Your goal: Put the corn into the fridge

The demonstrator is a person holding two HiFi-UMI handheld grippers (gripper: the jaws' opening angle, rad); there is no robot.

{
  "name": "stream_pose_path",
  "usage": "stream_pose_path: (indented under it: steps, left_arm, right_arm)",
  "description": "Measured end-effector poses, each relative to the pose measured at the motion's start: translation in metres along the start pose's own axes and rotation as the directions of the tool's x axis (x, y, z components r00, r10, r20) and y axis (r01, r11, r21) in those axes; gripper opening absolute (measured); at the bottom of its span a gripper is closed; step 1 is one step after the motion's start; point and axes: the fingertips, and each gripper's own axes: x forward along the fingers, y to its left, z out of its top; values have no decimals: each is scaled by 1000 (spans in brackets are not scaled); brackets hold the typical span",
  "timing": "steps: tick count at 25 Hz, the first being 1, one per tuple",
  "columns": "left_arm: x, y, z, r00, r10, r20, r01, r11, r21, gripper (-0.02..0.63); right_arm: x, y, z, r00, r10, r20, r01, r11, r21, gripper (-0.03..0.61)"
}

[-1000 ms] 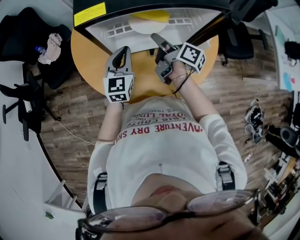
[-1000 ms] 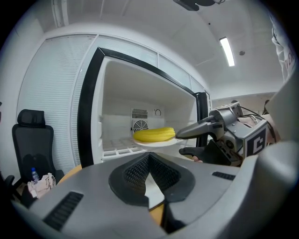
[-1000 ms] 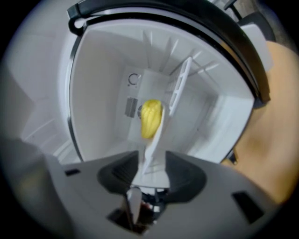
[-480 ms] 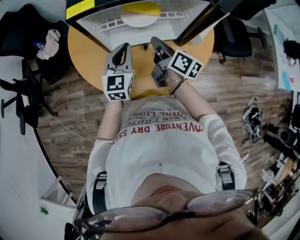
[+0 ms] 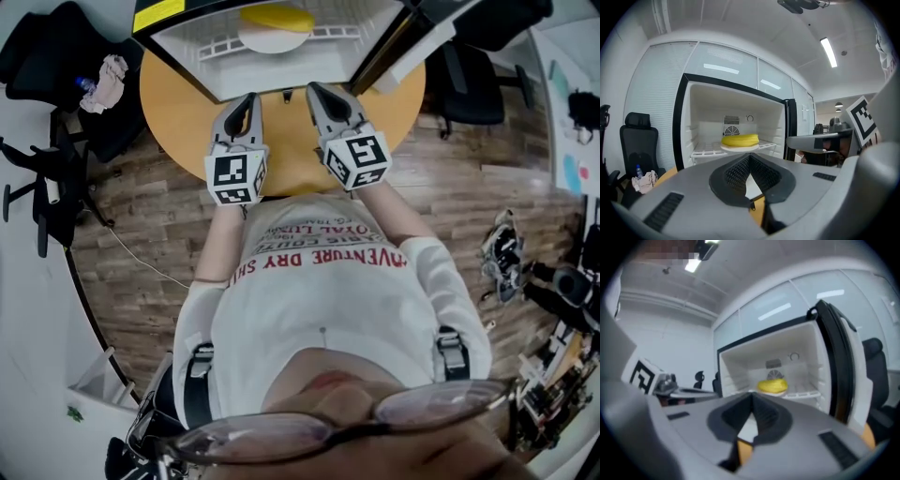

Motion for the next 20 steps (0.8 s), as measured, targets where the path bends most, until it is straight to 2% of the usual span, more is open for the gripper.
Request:
stream_pose_path:
  steps: [2,20]
  left_arm:
    - [-1,-2,0,1000,4,-1,-4,1000,0,25]
    - [9,-3,6,1000,-10,6,10,1000,4,25]
  right_arm:
    - [-2,-1,3,1000,-6,9,6,999,-49,28]
    - [4,-12,8,1000,-3,6,4,990,-139,28]
